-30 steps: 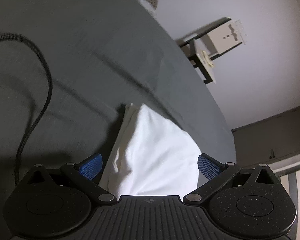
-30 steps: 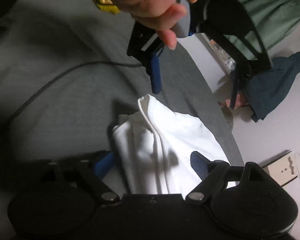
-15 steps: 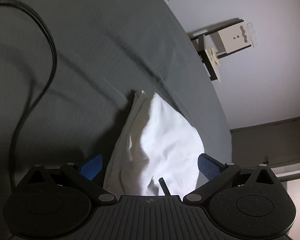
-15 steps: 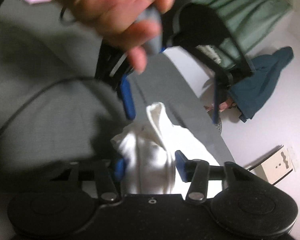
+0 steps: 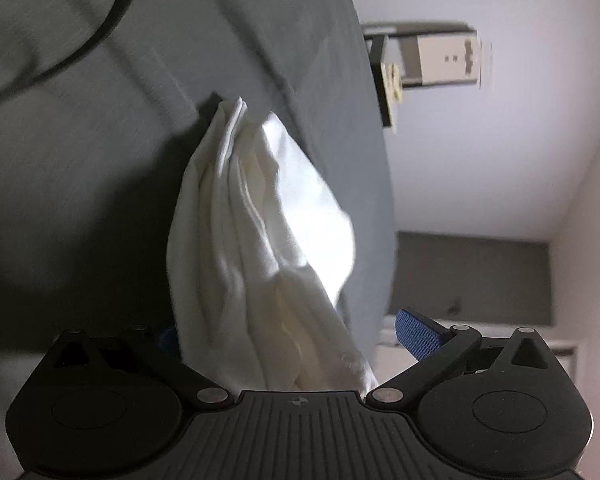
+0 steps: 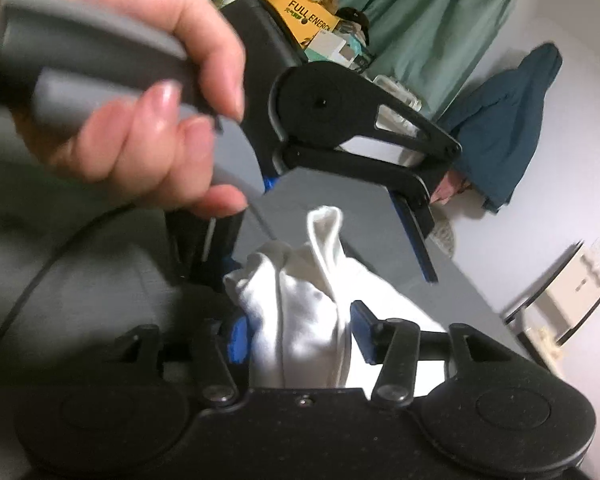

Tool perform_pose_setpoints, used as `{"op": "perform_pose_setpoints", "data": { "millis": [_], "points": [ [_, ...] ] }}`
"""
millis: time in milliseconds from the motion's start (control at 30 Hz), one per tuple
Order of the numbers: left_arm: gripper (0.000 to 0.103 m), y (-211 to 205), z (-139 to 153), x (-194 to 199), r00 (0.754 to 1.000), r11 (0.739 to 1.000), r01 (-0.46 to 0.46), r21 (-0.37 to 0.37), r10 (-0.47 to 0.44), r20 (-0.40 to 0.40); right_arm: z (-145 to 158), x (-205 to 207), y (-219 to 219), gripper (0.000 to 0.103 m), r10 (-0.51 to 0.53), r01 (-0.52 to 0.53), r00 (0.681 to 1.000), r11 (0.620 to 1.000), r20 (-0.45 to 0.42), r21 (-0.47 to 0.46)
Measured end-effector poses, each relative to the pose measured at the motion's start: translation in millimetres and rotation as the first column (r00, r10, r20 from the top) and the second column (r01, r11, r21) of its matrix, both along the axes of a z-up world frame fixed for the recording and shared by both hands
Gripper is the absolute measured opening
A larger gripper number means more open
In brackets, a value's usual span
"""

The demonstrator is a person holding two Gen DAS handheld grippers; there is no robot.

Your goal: Fold clothes

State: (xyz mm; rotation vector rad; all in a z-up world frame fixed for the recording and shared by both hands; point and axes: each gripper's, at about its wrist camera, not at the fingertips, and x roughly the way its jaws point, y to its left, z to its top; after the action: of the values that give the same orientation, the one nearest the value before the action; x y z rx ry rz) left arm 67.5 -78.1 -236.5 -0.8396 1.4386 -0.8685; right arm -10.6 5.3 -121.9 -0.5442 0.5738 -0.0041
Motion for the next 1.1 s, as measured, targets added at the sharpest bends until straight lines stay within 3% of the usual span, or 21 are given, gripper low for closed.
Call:
{"op": "perform_pose_setpoints", "data": {
  "millis": [67, 133, 167, 200, 300, 433, 567, 600, 700, 800, 833, 967, 1100],
  "points": [
    [0.099, -6.8, -0.4, -2.2, 0.999, 1.0, 0.018, 0.025, -0.019, 0.026, 5.5, -4.1, -12.0, 0.061, 0.011, -0.009, 1.0, 0.997, -0.024, 0.075],
    [0.078, -10.3, 0.9, -3.3, 0.998, 0.998, 0.03, 0.063, -0.033, 0.052, 12.9, -11.8, -29.7, 0.068, 0.026, -0.017, 0.998, 0.989, -0.055, 0.148],
    [0.059, -12.0, 1.6, -3.9, 0.997, 0.996, 0.035, 0.083, -0.04, 0.065, 17.6, -18.8, -41.8, 0.074, 0.041, -0.027, 0.997, 0.981, -0.067, 0.19],
    [0.049, -13.0, 1.8, -4.4, 0.996, 0.993, 0.041, 0.112, -0.049, 0.076, 23.0, -25.0, -57.0, 0.078, 0.053, -0.033, 0.996, 0.969, -0.074, 0.244],
    [0.036, -15.2, 2.9, -6.1, 0.993, 0.987, 0.047, 0.15, -0.063, 0.103, 43.0, -41.3, -117.6, 0.084, 0.008, 0.024, 0.998, 0.894, -0.07, 0.447],
    [0.031, -26.4, 12.0, -11.2, 0.969, 0.967, 0.077, 0.244, -0.13, 0.21, 60.1, -18.4, -238.9, 0.096, -0.192, 0.219, 0.974, 0.666, -0.12, 0.713],
    [0.03, -36.7, 13.6, -14.6, 0.956, 0.955, 0.093, 0.281, -0.164, 0.243, 16.4, -5.9, -339.2, 0.094, -0.247, 0.364, 0.923, 0.324, -0.293, 0.873],
    [0.03, -38.8, 13.7, -14.8, 0.955, 0.954, 0.095, 0.284, -0.168, 0.246, 1.5, -5.1, -351.1, 0.093, -0.244, 0.384, 0.914, 0.258, -0.325, 0.887],
    [0.029, -42.5, 12.7, -16.3, 0.953, 0.955, 0.09, 0.283, -0.165, 0.256, -31.3, -1.6, -373.8, 0.084, -0.212, 0.408, 0.902, 0.128, -0.377, 0.904],
    [0.029, -45.3, 14.1, -16.1, 0.951, 0.954, 0.087, 0.289, -0.166, 0.261, -54.6, -0.8, -383.5, 0.081, -0.132, 0.39, 0.914, 0.02, -0.384, 0.921],
    [0.029, -47.4, 14.0, -16.7, 0.95, 0.953, 0.086, 0.291, -0.166, 0.263, -59.0, -0.8, -384.2, 0.079, -0.104, 0.385, 0.918, 0.0, -0.383, 0.923],
    [0.029, -50.4, 14.6, -21.4, 0.948, 0.95, 0.087, 0.3, -0.171, 0.267, -55.2, 16.4, -374.7, 0.081, -0.012, 0.392, 0.92, 0.055, -0.392, 0.918],
    [0.029, -46.9, 15.3, -15.1, 0.949, 0.95, 0.087, 0.301, -0.171, 0.264, -52.1, 27.2, -365.4, 0.081, 0.081, 0.403, 0.91, 0.06, -0.407, 0.913]
  ]
}}
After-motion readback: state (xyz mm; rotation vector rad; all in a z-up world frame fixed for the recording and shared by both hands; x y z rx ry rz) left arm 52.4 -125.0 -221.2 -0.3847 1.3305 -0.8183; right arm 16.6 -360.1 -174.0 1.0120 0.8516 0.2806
